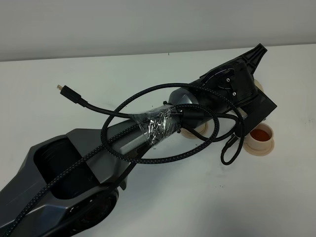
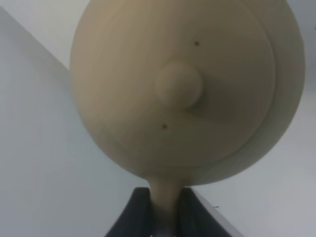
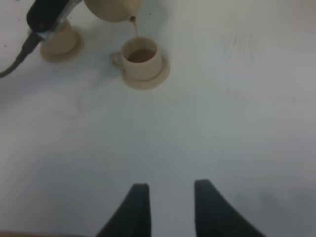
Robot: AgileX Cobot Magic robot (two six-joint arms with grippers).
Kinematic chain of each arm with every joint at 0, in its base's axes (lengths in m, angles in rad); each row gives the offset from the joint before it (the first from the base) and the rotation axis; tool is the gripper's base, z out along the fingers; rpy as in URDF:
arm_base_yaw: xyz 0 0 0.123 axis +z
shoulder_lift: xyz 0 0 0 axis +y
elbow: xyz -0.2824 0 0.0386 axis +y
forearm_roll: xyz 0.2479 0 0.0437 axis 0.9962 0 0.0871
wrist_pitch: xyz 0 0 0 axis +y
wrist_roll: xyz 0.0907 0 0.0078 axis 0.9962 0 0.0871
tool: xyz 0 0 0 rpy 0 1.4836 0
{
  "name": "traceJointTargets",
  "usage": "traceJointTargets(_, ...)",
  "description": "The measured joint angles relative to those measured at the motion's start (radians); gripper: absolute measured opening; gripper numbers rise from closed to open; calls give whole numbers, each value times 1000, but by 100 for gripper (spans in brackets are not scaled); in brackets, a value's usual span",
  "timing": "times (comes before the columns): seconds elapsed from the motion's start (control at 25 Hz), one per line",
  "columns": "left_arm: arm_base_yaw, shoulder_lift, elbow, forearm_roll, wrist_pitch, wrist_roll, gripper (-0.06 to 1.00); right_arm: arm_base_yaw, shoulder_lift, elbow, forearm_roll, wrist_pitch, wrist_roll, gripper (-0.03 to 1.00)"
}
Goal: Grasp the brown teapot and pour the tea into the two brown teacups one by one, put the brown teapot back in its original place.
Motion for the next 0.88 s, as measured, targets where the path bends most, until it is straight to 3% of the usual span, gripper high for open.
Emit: traceJointTargets(0.88,0,0,0,22,-18,0,13,0,0,0,0,0,-1,24)
